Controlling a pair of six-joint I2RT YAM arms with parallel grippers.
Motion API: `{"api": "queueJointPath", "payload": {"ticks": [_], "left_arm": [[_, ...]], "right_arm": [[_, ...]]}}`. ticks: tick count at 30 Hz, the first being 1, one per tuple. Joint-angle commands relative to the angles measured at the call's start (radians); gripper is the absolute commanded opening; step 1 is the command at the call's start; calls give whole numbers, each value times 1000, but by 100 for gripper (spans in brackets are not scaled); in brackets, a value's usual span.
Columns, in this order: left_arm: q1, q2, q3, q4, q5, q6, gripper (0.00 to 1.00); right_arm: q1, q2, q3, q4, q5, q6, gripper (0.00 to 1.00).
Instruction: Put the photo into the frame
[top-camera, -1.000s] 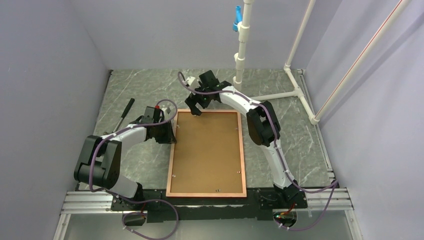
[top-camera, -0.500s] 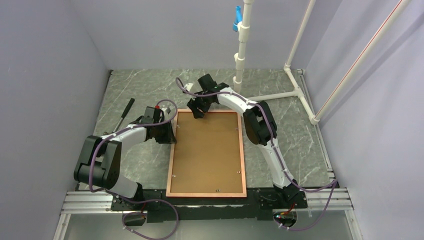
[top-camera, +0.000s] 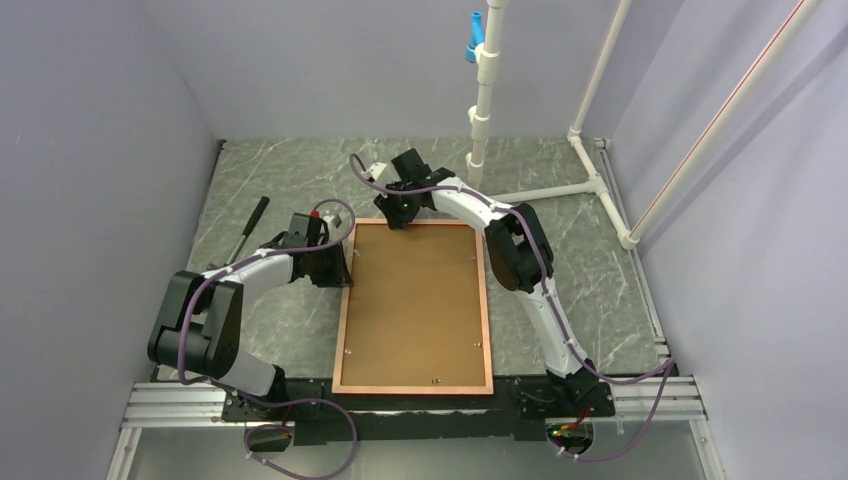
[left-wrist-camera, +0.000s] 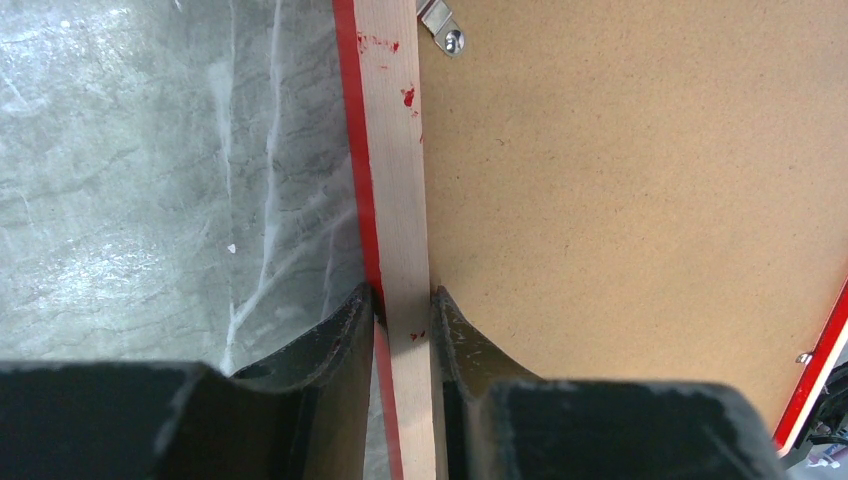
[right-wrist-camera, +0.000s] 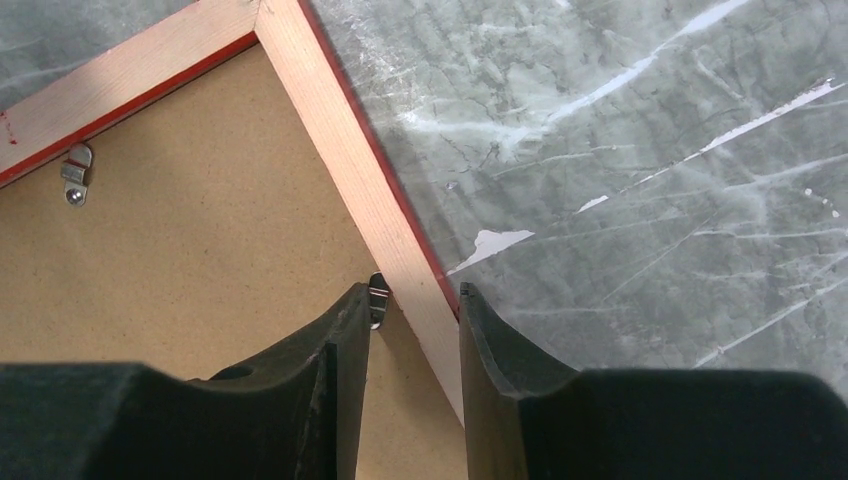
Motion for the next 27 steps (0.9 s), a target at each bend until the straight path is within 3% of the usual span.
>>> {"api": "queueJointPath", "payload": {"ticks": [1,4,5,7,9,13,16,21,27], "left_arm": [[-19,19,-29,-33,27,17,22],[-19,15,-31,-32,25,16,23],[-18,14,-32,-32,24,17,23],[-19,12,-32,-32,22,17,23],[-19,12,-32,-34,20,17,23],[-18,12,-32,-32,21,15,23],[-19,11,-33,-28,23,14,23],[-19,-5,-45,-17,31,13,28],[-19,-105,-66,-31,25,10,65]], "right_arm": [[8,-12,-81,66,131,48,0],[8,-56,-126,107,151,67,0],[8,-71,-136,122,153,73,9],[5,-99,-153,141,136,79,47],[4,-128,-168,169,115,94,71],[-10,-166,-179,201,48,148,93],[-26,-171,-164,191,-10,184,99],[-32,-232,-223,203,-30,262,100],[-33,-455,-463,323,-73,400,100]]}}
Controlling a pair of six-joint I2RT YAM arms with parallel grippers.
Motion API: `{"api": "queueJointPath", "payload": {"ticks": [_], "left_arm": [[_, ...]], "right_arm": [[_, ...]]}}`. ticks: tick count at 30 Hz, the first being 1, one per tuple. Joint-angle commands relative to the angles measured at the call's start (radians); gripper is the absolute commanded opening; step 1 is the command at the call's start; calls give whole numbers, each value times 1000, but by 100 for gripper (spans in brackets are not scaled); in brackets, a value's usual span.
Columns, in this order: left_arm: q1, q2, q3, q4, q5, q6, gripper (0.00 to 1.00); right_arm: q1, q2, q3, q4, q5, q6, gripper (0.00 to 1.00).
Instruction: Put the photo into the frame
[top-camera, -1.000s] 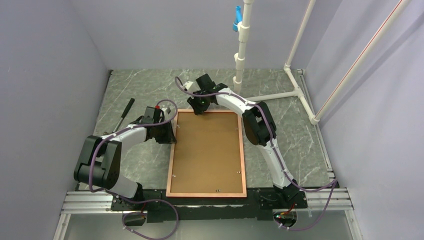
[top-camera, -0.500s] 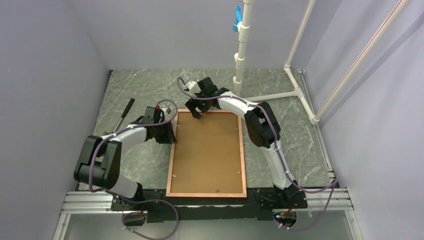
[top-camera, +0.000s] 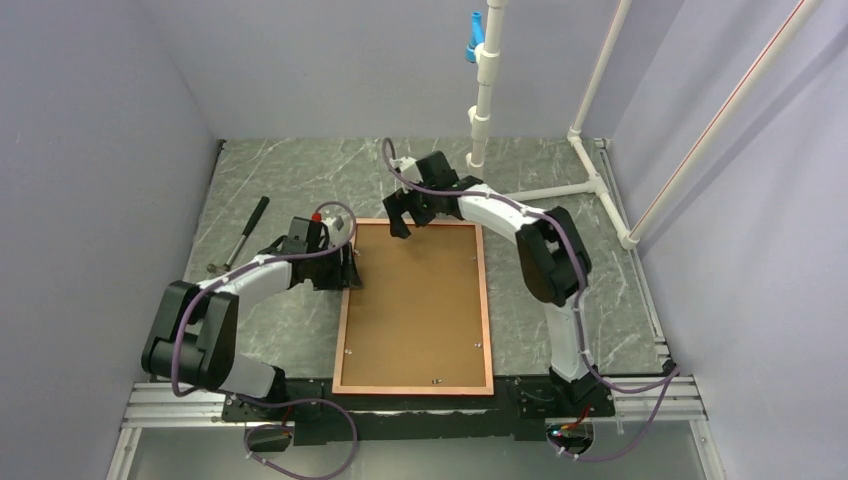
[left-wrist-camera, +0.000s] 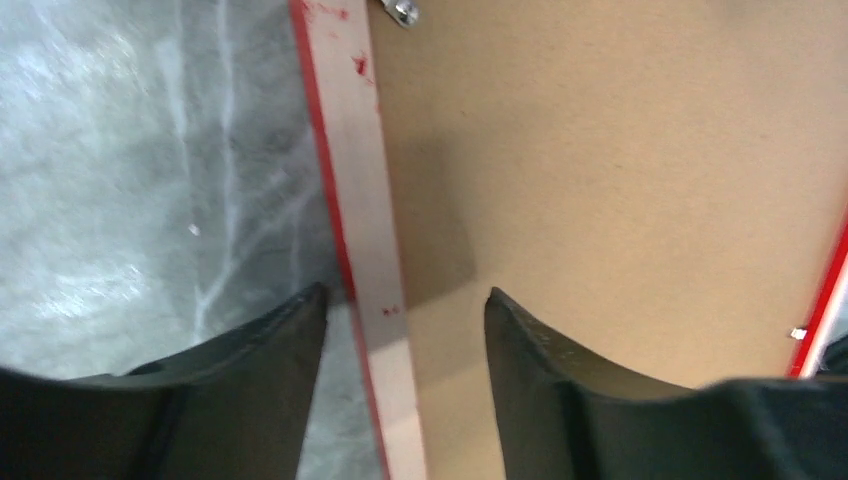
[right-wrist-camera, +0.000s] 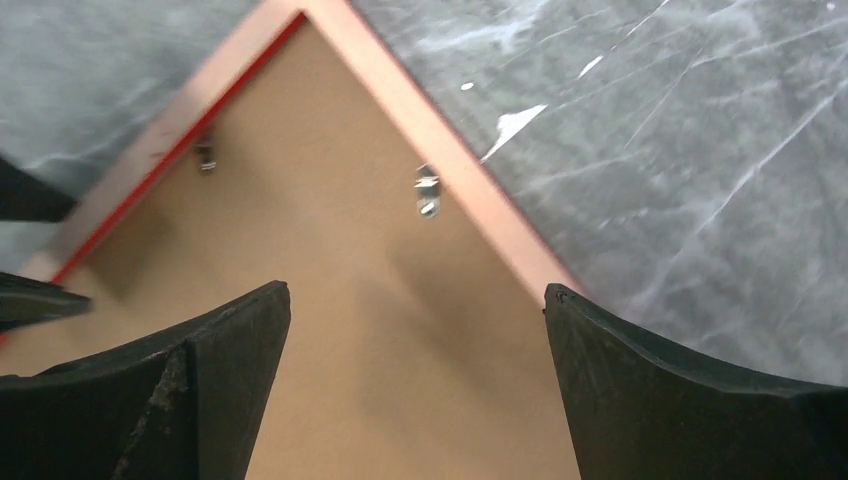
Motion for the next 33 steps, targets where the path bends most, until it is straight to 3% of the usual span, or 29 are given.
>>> {"api": "queueJointPath", "payload": {"ticks": [1,4,9,19,24,33], "left_arm": [[-9,-93,-43,-49,12,-4,70],[-9,-165,-59,-53,39,-18,78],[-10,-238,-87,-83,79,-56,81],[-15,-371,-193,-147,10,-141,81],[-15,-359,-228,-119,5,-180,72],[-19,-292,-251,-51,31,-194,53]], "right_arm": [[3,-241,-154,142,-63,142,100],[4,-357,-276,184,-77,216,100],[23,-514,-420,148,-77,315,100],[221,-692,-580,-100,182,430,100],[354,-716,-636,-152,228,503,100],[483,-811,-853,-3,19,432,100]]}}
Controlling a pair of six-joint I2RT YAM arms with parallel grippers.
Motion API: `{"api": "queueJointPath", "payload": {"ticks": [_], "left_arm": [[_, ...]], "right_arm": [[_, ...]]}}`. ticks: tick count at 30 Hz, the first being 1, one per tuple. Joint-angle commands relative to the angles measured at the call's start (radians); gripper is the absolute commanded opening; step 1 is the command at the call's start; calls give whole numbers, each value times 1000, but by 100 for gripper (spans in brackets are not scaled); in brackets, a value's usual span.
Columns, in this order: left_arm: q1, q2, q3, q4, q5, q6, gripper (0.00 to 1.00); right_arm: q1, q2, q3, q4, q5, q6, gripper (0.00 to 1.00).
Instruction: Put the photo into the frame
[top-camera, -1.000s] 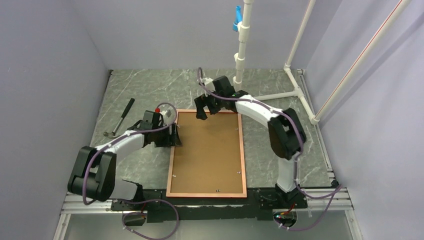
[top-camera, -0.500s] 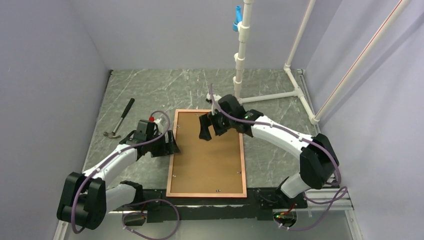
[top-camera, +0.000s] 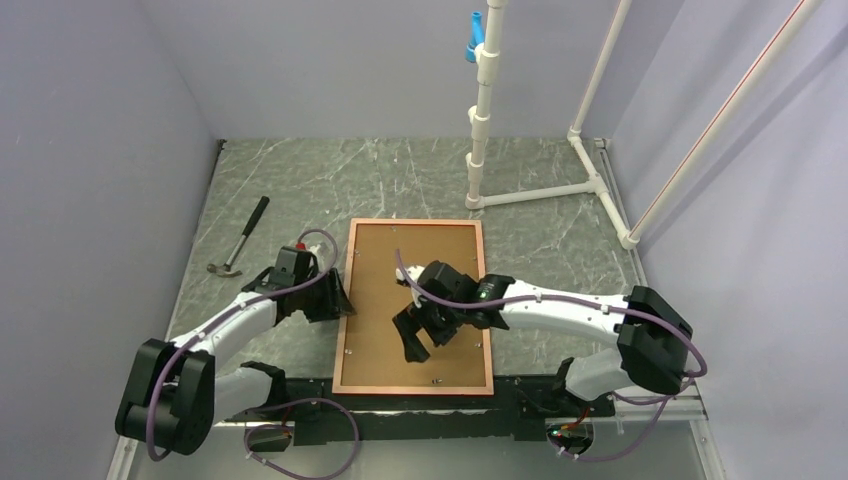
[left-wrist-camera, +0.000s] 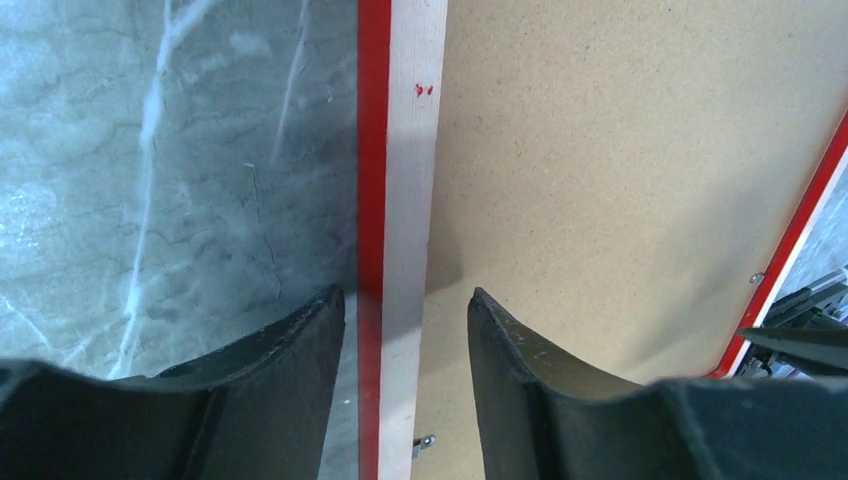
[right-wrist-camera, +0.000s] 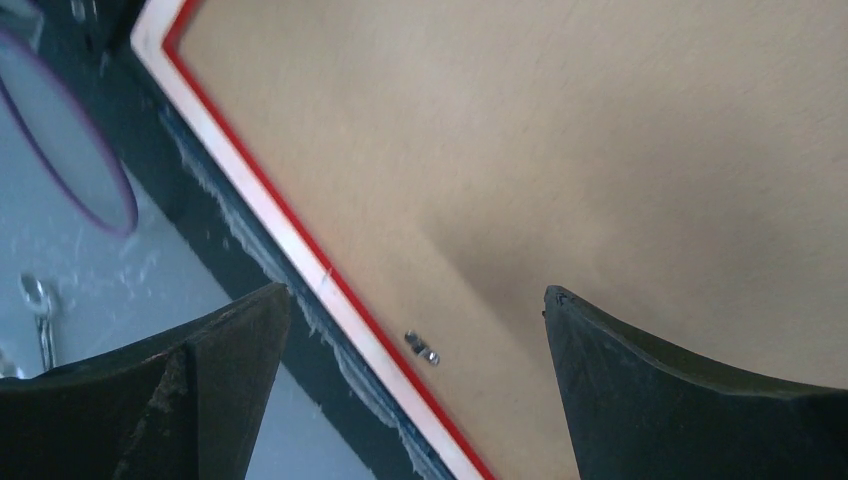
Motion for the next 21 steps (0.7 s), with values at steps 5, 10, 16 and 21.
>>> {"api": "queueJointPath", "payload": {"ticks": [5,10,16,21], "left_arm": [[-9,70,-13,62,12,-16,38],[-9,123,2,83,16,-20,27],[-11,163,22,79,-11,-16,20],[-11,200,48,69,-42,-4,16]], "right_arm": [[47,-75,-109,94,-161,-80,100],[95,-18,-106,97,-193,-99,98],[144,45,-72,38,-130,-83,91],[165,59,-66,-14,-67,-60,90]]}}
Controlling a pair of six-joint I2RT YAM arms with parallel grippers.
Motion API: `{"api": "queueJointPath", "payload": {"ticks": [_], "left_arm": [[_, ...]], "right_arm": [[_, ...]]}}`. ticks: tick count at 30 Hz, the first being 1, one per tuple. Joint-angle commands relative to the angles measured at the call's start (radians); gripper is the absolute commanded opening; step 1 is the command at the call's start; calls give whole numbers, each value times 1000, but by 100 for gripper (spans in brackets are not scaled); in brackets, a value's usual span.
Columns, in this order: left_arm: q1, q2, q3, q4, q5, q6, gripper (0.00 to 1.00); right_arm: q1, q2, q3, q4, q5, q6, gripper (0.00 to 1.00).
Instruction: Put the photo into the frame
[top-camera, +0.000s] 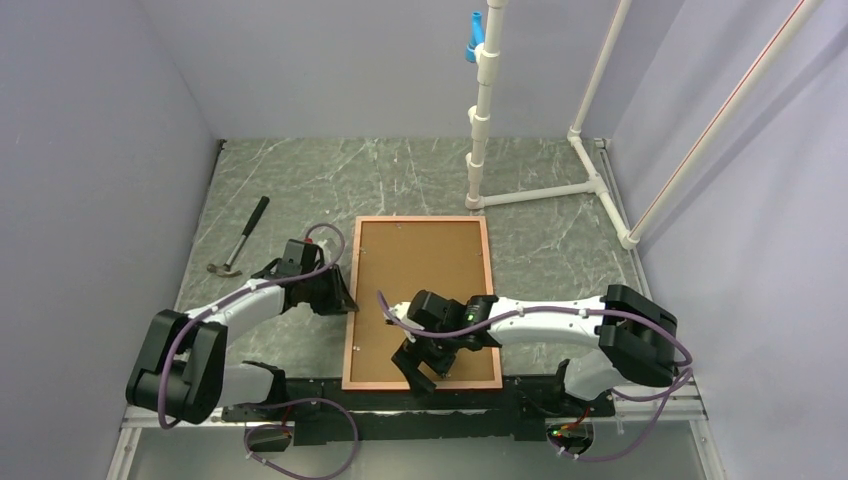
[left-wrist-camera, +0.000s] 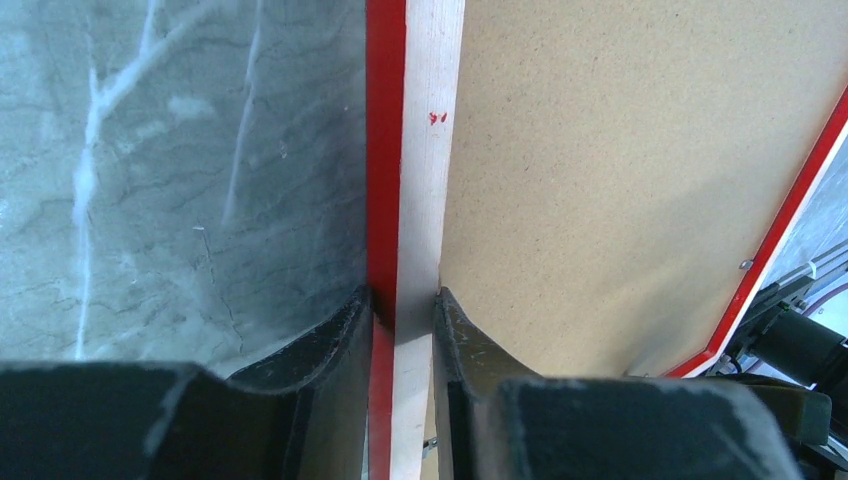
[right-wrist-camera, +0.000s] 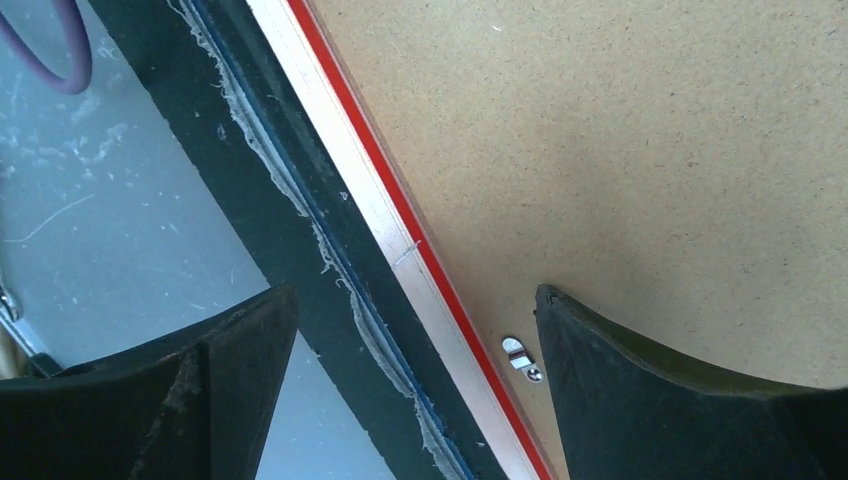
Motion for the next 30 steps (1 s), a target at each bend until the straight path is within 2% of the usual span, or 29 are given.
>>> {"api": "queueJointPath", "payload": {"ticks": [1,13,21,30], "left_arm": [[-4,66,10,-8,-95,17,16],[-3,194,127,-76,-203,55,12],[-4,248,171,-92,-216,73,11],[-4,257,182,-107,-232,78,11]], "right_arm": [[22,11,35,-61,65,15,90],[34,-11,44,-135,192,57,89],[33,-13,26,-119,201,51,88],[33,1,15,-137,185,56,71]]}}
